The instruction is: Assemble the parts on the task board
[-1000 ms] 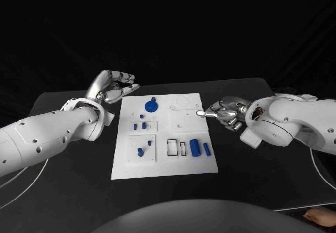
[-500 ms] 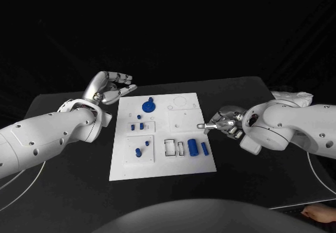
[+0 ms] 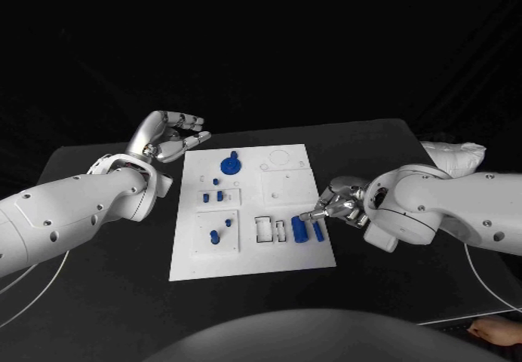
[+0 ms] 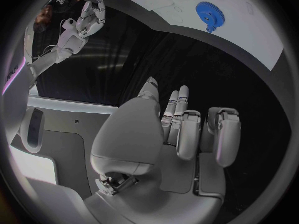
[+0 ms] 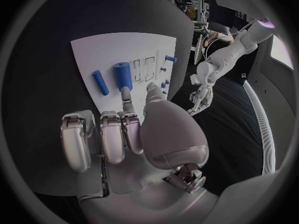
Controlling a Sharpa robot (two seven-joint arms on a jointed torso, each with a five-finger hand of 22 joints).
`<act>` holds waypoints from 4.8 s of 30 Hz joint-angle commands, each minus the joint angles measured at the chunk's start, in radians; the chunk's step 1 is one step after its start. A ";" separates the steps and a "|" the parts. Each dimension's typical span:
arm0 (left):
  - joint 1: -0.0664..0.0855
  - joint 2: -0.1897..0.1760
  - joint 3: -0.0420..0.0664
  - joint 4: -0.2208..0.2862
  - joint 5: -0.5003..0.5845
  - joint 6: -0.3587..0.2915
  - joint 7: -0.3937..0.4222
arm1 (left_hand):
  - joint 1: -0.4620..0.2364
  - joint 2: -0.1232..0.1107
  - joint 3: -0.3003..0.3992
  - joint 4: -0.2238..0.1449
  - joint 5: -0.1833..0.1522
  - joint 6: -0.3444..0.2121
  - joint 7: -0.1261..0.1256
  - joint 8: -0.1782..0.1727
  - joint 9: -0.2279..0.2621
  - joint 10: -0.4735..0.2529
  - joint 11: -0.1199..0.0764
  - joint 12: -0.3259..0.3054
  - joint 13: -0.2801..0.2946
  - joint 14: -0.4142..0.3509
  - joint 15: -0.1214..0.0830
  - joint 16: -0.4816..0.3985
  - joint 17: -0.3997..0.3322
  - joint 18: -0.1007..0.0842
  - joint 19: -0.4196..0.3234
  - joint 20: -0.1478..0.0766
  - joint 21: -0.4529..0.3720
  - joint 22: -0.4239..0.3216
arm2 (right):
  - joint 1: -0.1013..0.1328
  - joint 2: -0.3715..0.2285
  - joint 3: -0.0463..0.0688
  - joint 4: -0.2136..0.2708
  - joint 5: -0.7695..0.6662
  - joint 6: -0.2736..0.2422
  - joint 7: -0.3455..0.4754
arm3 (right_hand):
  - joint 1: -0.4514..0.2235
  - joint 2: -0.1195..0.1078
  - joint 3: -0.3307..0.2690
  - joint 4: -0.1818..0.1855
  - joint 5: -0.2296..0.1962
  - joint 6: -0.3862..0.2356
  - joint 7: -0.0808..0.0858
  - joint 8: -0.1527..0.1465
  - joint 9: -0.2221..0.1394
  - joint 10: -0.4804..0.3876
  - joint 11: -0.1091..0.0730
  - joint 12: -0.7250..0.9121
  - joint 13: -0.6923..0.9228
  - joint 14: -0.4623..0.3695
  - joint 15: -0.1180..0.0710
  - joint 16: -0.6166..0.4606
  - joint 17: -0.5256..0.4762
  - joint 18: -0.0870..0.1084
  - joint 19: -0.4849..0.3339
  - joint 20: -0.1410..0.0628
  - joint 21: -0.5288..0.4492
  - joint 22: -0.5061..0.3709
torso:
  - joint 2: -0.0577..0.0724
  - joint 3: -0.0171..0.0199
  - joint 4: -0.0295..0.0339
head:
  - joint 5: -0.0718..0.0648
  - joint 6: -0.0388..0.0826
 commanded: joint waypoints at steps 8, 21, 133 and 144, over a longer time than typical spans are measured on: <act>0.000 -0.002 0.001 0.002 0.005 0.014 0.009 | 0.007 0.004 -0.006 0.002 0.005 -0.003 0.002 -0.005 -0.001 -0.002 -0.002 0.000 -0.001 0.062 -0.003 -0.006 0.144 -0.007 0.105 -0.009 0.002 0.263 | -0.022 0.039 0.000 -0.009 -0.130 0.012 -0.079 | -0.009 -0.024 0.043 0.000 -0.033 -0.035 0.012 -0.014 0.013 0.105 0.006 0.003 0.263 0.102 0.002 0.004 0.263 -0.007 0.106 -0.002 0.004 0.263 | 0.001 0.0008 0.0005 | 0.004 0.000; 0.000 -0.010 0.001 0.005 0.005 0.015 0.010 | 0.008 0.005 -0.007 0.002 0.005 -0.003 0.002 -0.005 -0.001 -0.001 -0.002 0.000 -0.001 0.062 -0.003 -0.006 0.144 -0.007 0.105 -0.009 0.002 0.263 | -0.030 0.084 0.000 -0.045 -0.187 0.097 -0.094 | -0.046 -0.037 0.082 0.012 -0.070 -0.089 0.019 -0.023 0.035 0.105 0.014 0.003 0.263 0.102 0.011 0.004 0.263 -0.007 0.106 0.009 0.004 0.263 | 0.001 0.0006 0.0003 | 0.015 0.000; 0.000 -0.020 0.001 0.010 -0.001 0.023 0.004 | 0.008 0.009 -0.010 0.002 0.008 -0.002 0.001 -0.003 -0.001 -0.001 -0.003 0.001 0.000 0.062 -0.003 -0.007 0.143 -0.007 0.105 -0.008 0.002 0.263 | -0.018 0.245 0.000 -0.201 0.384 0.017 0.102 | 0.058 -0.005 0.437 -0.155 -0.190 0.130 -0.025 -0.148 0.005 0.105 -0.026 0.003 0.263 0.102 -0.008 0.004 0.263 -0.007 0.106 -0.007 0.004 0.263 | 0.000 0.0004 -0.0002 | 0.025 0.000; 0.000 -0.022 0.001 0.010 -0.004 0.023 0.003 | 0.008 0.009 -0.010 0.002 0.008 -0.002 0.001 -0.003 -0.001 -0.001 -0.003 0.001 0.000 0.062 -0.003 -0.007 0.143 -0.007 0.105 -0.008 0.002 0.263 | -0.031 0.290 0.000 -0.230 0.374 0.010 0.067 | 0.051 -0.005 0.437 -0.149 -0.200 0.133 -0.024 -0.158 0.000 0.105 -0.026 0.003 0.263 0.102 -0.008 0.004 0.263 -0.007 0.106 -0.007 0.004 0.263 | 0.000 -0.0012 0.0000 | 0.025 0.000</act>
